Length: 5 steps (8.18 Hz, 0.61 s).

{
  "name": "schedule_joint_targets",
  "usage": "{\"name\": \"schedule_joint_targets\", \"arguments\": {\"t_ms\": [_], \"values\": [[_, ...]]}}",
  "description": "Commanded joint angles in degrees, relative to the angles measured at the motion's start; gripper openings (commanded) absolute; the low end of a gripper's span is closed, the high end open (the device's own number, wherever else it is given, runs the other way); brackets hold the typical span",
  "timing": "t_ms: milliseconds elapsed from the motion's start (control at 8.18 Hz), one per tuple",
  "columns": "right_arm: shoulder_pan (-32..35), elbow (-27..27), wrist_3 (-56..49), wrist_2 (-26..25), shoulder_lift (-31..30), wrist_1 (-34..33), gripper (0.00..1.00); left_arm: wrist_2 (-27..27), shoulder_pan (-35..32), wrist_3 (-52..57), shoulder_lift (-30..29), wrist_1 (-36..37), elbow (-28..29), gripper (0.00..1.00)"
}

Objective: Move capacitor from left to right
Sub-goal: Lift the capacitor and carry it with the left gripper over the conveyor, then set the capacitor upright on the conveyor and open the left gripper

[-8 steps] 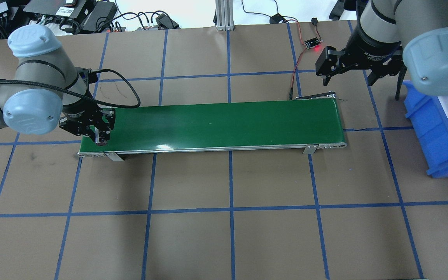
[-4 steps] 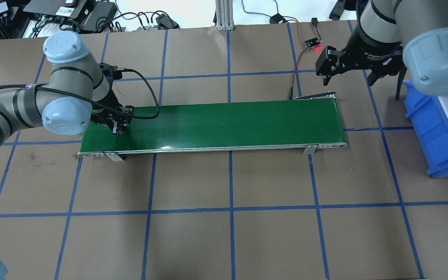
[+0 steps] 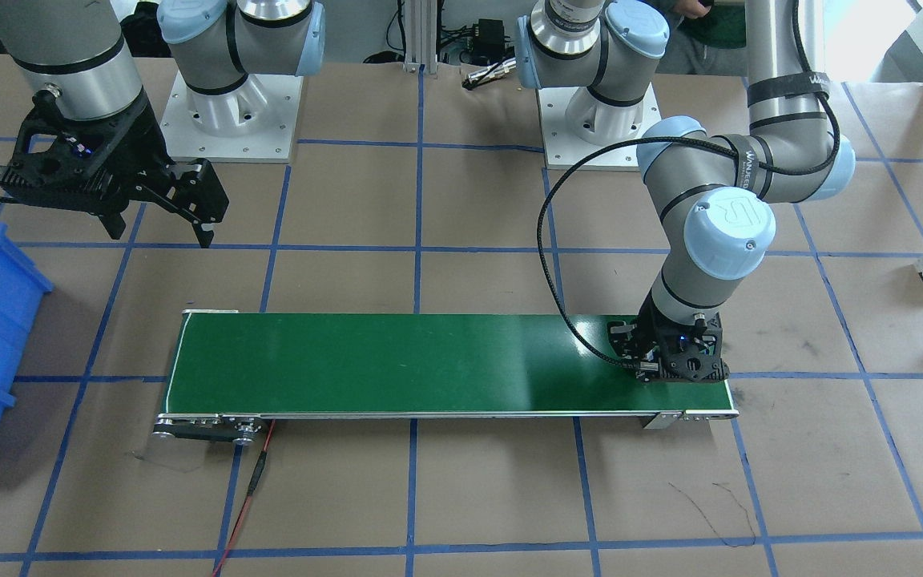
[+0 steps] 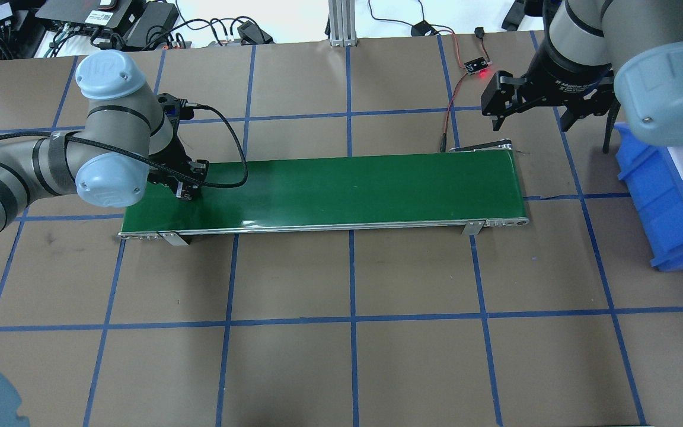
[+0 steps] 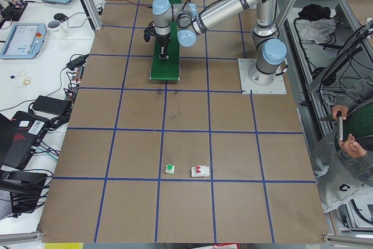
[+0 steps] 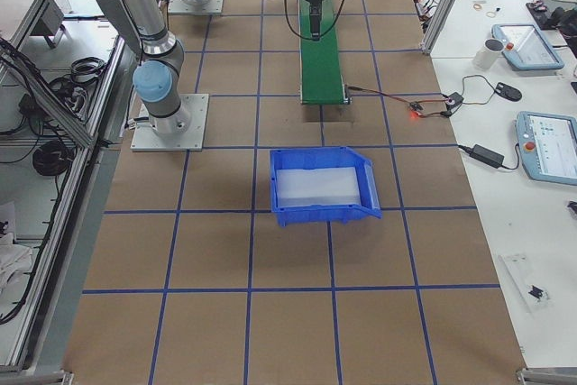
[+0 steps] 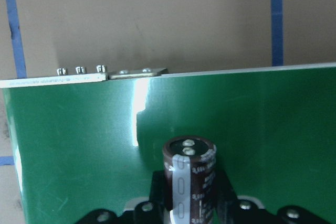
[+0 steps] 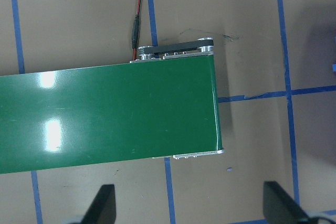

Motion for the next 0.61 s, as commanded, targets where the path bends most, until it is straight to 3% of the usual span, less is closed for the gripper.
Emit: {"name": "schedule_joint_targets", "arguments": {"t_ms": [0, 122, 489], "values": [[-0.09, 0.00, 0.00, -0.05, 0.00, 0.09, 1.00, 1.29, -0.67, 0.40, 0.00, -0.23, -0.01, 0.77], [0.00, 0.00, 0.00, -0.05, 0.00, 0.09, 1.00, 2.96, -0.76, 0.22, 0.26, -0.32, -0.01, 1.00], [0.00, 0.00, 0.00, 0.04, 0.00, 0.00, 1.00, 2.54, -1.02, 0.40, 1.57, -6.03, 0.95, 1.00]]}}
